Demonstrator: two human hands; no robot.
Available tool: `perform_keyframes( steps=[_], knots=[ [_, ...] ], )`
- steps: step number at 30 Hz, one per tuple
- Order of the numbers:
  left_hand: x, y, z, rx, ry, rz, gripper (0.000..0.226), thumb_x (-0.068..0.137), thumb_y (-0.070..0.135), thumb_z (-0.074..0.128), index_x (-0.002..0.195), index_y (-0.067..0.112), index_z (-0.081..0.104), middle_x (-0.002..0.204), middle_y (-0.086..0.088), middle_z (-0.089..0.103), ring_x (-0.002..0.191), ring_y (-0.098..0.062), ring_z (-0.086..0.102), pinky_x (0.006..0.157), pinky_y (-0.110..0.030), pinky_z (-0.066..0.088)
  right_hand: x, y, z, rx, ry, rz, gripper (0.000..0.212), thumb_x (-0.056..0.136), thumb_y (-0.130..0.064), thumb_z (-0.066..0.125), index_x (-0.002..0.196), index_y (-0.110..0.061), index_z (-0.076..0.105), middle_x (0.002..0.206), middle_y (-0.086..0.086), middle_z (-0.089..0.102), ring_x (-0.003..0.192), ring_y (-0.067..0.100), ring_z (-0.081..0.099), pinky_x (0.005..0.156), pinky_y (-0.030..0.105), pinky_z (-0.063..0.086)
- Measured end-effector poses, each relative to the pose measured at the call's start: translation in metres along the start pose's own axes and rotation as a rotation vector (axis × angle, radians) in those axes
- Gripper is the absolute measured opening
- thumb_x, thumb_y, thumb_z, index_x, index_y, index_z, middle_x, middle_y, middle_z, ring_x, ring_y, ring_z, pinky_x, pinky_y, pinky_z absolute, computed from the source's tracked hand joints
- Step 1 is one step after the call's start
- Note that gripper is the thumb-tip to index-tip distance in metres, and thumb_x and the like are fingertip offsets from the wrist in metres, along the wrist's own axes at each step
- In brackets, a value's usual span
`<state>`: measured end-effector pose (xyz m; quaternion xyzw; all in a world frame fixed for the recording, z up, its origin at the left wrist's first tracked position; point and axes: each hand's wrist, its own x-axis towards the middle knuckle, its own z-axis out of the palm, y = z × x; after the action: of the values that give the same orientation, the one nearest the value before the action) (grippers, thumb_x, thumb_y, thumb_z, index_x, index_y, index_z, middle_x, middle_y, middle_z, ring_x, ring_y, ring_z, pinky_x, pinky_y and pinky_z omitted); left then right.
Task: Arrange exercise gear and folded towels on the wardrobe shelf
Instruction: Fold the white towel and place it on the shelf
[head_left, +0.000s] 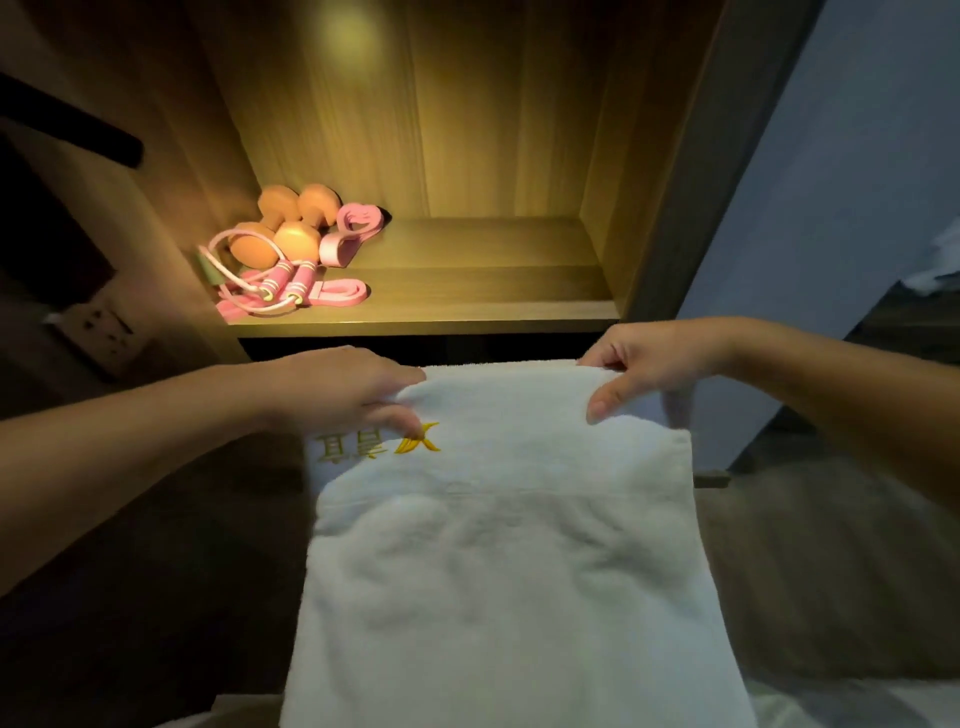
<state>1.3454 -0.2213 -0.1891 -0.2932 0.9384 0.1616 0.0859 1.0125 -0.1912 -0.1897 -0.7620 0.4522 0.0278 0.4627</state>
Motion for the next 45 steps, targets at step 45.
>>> perform_keyframes(
  steps=[45],
  knots=[
    [-0.023,0.024,-0.081,0.340,-0.013,-0.426,0.031,0.085,0.043,0.068,0.094,0.014,0.062,0.079,0.004,0.056,0.072,-0.015,0.051,0.051,-0.019,0.032,-0.039,-0.093,-0.013,-0.706,0.328,0.426,0.030,0.080,-0.028,0.078,0.104,-0.010,0.071,0.095,0.005,0.070,0.084,0.020,0.066,0.074,0.030,0.053]
  ],
)
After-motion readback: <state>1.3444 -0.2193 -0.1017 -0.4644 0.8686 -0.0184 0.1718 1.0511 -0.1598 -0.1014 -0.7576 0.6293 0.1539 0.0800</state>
